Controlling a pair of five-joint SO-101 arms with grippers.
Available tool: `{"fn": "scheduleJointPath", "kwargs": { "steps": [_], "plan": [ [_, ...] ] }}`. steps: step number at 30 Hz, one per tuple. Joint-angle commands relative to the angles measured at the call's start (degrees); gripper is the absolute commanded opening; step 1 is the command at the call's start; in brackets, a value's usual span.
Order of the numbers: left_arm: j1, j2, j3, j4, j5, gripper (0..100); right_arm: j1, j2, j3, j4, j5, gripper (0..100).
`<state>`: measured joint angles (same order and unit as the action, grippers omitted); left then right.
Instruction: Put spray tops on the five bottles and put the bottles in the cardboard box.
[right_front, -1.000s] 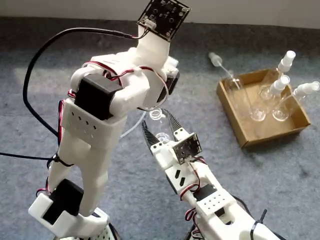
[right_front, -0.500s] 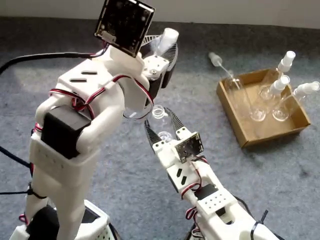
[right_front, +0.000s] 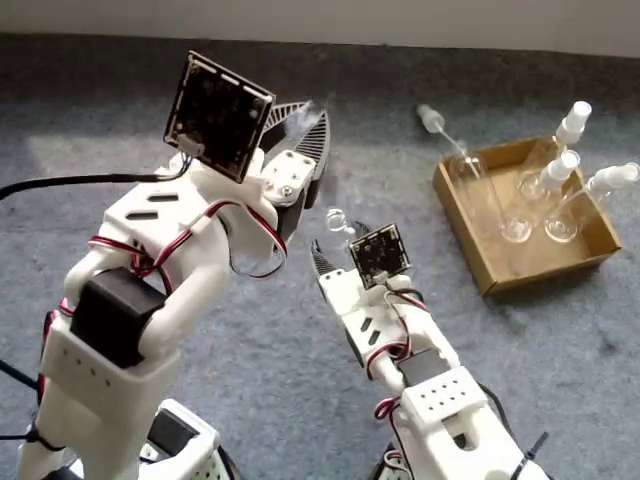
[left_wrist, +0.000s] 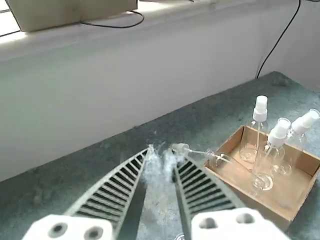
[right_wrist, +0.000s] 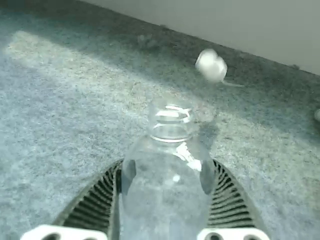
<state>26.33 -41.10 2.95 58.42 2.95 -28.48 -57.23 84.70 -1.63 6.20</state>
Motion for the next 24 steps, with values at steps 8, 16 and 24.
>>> {"fn": "scheduleJointPath", "kwargs": {
  "steps": [8,16,24],
  "plan": [
    [-0.84,-3.56,3.3,-2.46,0.26,0,-3.3,-20.26,1.71,15.43,-5.36,8.0],
    [-9.54,-3.56,4.26,12.04,0.35,0,-0.31,-24.04,4.44,18.15,-3.34,8.0],
    [-14.81,-3.12,4.7,17.58,0.35,1,0.48,-38.37,8.57,18.33,-3.25,8.0]
  ]
}}
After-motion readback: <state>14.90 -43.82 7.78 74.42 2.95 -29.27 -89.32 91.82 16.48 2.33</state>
